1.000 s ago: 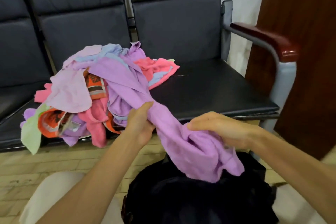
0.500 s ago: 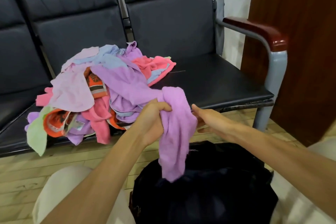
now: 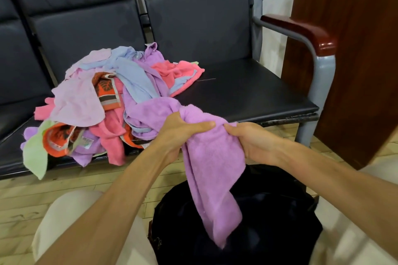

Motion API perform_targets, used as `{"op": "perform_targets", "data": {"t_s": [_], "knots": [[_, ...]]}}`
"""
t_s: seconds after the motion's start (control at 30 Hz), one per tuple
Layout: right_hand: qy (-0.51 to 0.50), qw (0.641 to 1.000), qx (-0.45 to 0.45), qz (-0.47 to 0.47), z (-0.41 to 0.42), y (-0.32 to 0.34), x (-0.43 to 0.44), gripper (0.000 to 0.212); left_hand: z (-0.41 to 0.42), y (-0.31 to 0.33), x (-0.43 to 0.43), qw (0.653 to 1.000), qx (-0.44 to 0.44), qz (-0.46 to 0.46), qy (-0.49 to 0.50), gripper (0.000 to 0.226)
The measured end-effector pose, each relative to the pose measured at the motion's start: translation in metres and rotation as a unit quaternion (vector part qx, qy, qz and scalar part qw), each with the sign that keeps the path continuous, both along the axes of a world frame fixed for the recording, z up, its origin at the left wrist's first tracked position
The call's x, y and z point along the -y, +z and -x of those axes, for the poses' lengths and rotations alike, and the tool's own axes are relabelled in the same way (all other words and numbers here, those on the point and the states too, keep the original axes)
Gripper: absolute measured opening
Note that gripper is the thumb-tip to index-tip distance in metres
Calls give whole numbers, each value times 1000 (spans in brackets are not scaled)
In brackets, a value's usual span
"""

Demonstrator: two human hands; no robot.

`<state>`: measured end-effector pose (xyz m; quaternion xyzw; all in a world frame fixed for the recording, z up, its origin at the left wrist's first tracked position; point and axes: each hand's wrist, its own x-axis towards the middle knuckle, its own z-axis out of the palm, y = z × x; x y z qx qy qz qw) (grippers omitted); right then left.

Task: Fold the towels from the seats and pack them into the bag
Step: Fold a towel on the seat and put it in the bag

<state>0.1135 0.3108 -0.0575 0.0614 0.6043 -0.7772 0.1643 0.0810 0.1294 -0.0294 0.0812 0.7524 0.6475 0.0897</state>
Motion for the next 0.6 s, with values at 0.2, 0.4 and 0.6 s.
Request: {"op": "perform_targets", "data": {"t_s": [0.2, 0.4, 0.6], "knots": [[-91, 991, -65, -71, 0, 18, -11, 20, 9, -1, 0, 998, 55, 10, 19, 33], [-133, 905, -181, -362, 4, 35, -21, 30, 6, 3, -3, 976, 181, -120, -5, 41], [-121, 935, -67, -325, 7, 41, -28, 60, 7, -1, -3, 970, 188, -154, -4, 28]]}}
